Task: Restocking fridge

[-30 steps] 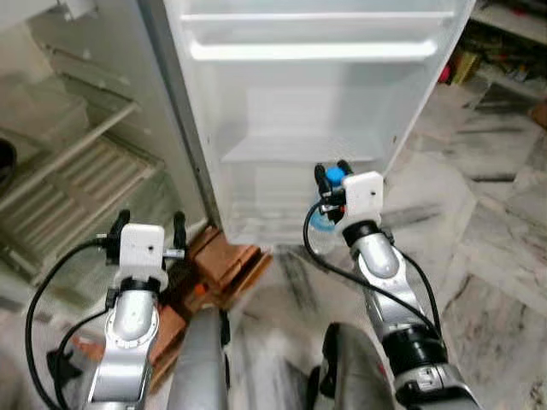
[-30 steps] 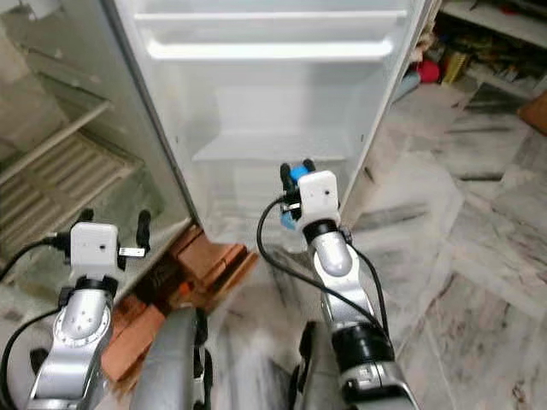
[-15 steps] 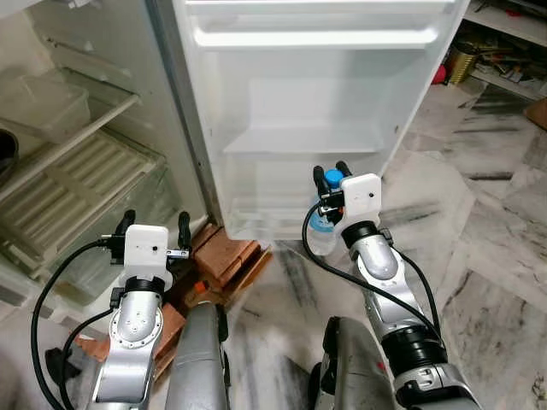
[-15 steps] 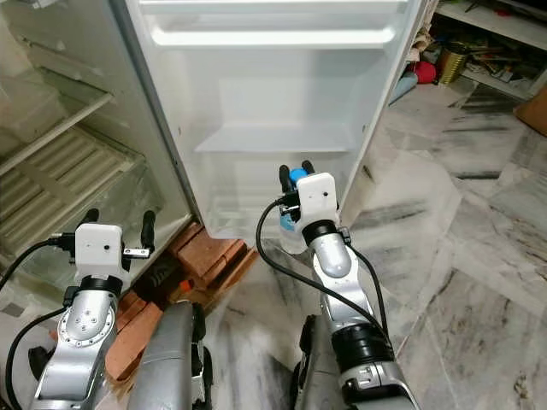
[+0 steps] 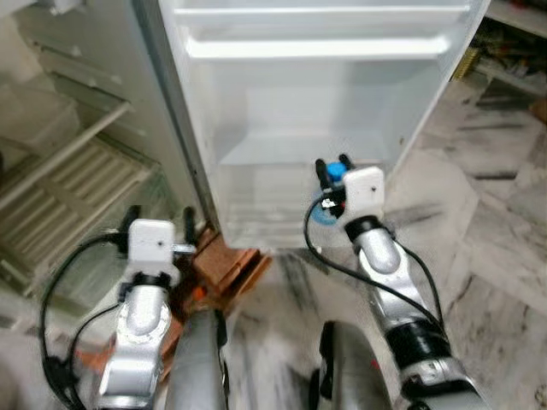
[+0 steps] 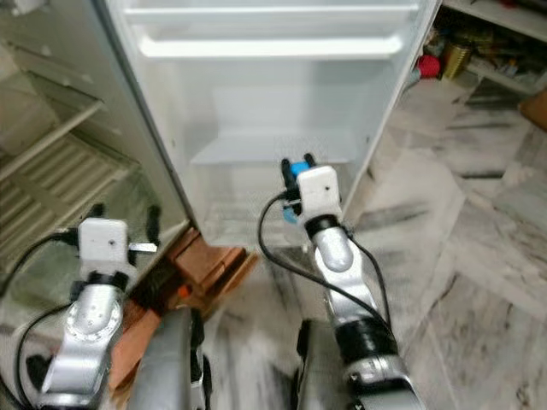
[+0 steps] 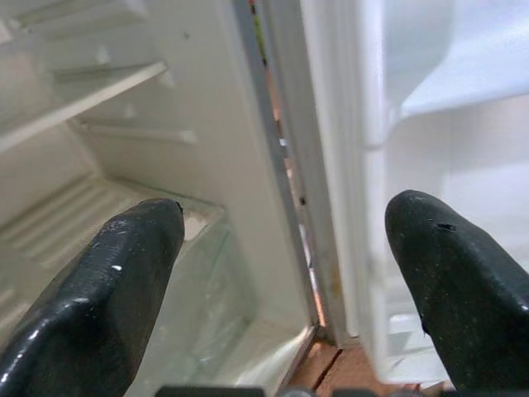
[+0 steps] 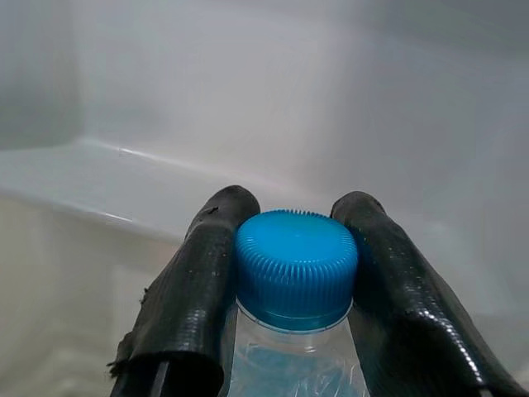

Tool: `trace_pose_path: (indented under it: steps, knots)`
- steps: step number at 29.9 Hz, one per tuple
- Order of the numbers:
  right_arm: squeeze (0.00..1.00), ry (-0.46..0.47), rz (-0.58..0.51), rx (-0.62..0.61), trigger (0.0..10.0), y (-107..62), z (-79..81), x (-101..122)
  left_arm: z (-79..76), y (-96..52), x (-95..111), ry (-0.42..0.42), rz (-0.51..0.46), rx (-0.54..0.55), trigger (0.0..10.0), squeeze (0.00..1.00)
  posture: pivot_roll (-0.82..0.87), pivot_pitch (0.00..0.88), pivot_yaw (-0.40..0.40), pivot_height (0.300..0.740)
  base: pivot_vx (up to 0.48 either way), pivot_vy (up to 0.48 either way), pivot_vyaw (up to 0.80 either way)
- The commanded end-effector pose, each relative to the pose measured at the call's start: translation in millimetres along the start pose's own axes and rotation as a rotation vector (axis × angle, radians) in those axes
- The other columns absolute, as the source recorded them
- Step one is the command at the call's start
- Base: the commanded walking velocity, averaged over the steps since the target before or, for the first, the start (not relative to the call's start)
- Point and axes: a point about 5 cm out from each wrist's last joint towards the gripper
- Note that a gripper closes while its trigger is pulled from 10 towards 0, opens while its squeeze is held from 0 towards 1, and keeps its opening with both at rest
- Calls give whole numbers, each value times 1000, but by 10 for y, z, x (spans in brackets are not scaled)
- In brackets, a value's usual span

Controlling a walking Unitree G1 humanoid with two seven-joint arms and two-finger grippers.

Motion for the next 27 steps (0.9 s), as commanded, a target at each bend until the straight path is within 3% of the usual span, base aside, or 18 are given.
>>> trace_pose_path:
  steps: [1,27]
  knots:
    - [0,1,-22,10,10000,23,52,41,42,-36,-52,6,25,5,10000,0,167,150,-17,606,0,0,0]
    - [0,-11,-29,11,10000,65,39,41,9,-28,-53,-12,17,-23,10000,0,171,135,-24,606,275,0,0]
Point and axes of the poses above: a point about 5 cm out from each wrist's last joint towards the gripper, its own y axis pointing out of the wrist towards the gripper, its own x axis along the axis of the wrist's last joint, z = x × y, and after that the axes turned 14 degrees about -y, right-handed
